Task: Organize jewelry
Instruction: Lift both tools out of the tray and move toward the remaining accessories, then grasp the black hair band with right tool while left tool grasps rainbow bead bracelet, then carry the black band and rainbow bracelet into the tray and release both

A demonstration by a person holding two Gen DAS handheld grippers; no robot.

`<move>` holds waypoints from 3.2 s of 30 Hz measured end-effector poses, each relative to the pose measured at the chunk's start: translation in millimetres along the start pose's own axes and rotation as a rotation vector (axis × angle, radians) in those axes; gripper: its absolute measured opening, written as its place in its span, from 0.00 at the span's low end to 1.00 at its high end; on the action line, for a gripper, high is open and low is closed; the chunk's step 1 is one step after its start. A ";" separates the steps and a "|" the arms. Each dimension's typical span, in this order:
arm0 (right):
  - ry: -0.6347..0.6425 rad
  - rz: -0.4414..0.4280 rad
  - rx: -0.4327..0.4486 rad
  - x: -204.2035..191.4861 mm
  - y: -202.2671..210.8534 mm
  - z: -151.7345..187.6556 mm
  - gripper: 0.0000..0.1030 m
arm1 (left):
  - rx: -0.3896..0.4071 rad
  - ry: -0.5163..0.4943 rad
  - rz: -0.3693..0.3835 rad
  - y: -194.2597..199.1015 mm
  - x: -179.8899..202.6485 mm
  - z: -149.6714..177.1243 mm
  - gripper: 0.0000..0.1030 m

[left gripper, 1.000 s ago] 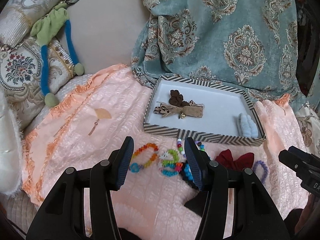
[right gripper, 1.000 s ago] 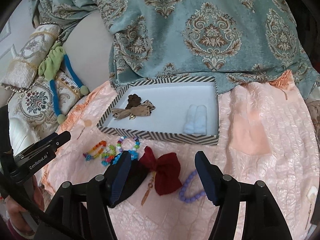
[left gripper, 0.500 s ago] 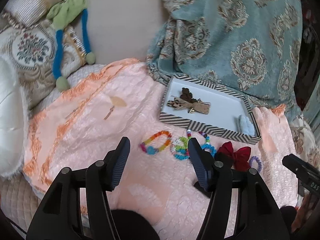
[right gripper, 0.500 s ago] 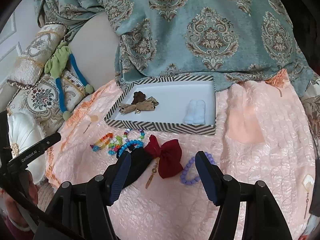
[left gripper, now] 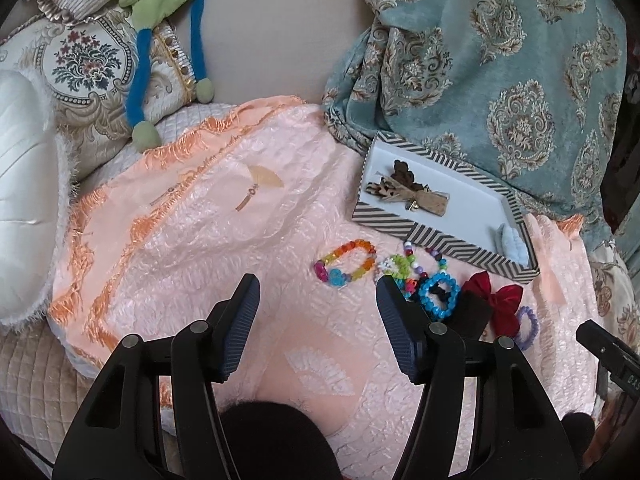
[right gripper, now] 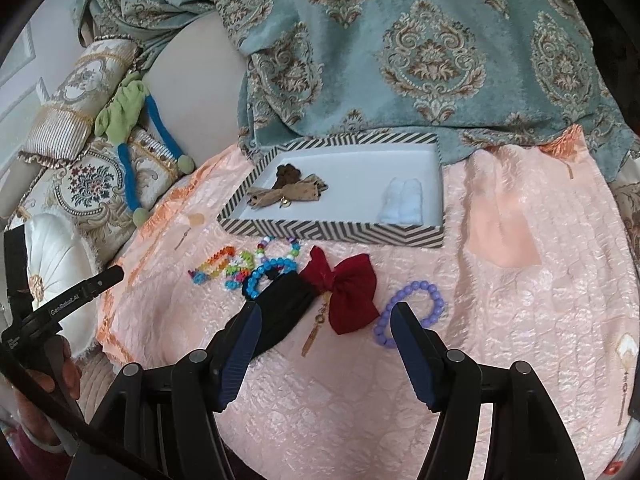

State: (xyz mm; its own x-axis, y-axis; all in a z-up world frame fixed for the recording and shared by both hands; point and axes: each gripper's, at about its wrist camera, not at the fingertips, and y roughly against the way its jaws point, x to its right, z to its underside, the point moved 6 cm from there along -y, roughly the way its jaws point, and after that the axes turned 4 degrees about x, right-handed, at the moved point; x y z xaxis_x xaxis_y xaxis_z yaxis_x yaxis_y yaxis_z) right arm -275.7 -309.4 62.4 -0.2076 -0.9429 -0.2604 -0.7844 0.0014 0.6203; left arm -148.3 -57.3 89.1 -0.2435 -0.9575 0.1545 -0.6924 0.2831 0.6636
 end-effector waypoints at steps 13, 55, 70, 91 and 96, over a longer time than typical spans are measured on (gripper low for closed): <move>0.012 -0.101 -0.111 -36.6 -49.6 25.3 0.63 | -0.066 0.005 -0.013 -33.1 -10.5 14.7 0.59; 0.033 -0.218 -0.106 -52.7 -80.9 18.0 0.13 | -0.171 -0.124 0.201 -107.0 13.2 -10.3 0.08; -0.011 -0.216 0.011 -31.2 -30.5 -11.4 0.13 | -0.041 -0.205 0.170 -35.7 48.0 -43.1 0.08; -0.020 -0.158 0.073 5.9 -10.4 -43.8 0.13 | -0.003 -0.303 0.155 -31.2 113.5 -59.2 0.08; -0.022 -0.138 0.082 19.1 -10.7 -56.1 0.13 | 0.000 -0.323 0.159 -37.8 131.2 -65.8 0.08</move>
State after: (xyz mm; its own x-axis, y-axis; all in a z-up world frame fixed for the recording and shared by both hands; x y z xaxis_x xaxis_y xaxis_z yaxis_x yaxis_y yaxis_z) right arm -238.5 -346.1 92.3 -0.1063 -0.9286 -0.3556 -0.8514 -0.0997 0.5149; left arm -109.5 -197.3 132.4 -0.5501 -0.8349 0.0168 -0.6284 0.4271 0.6501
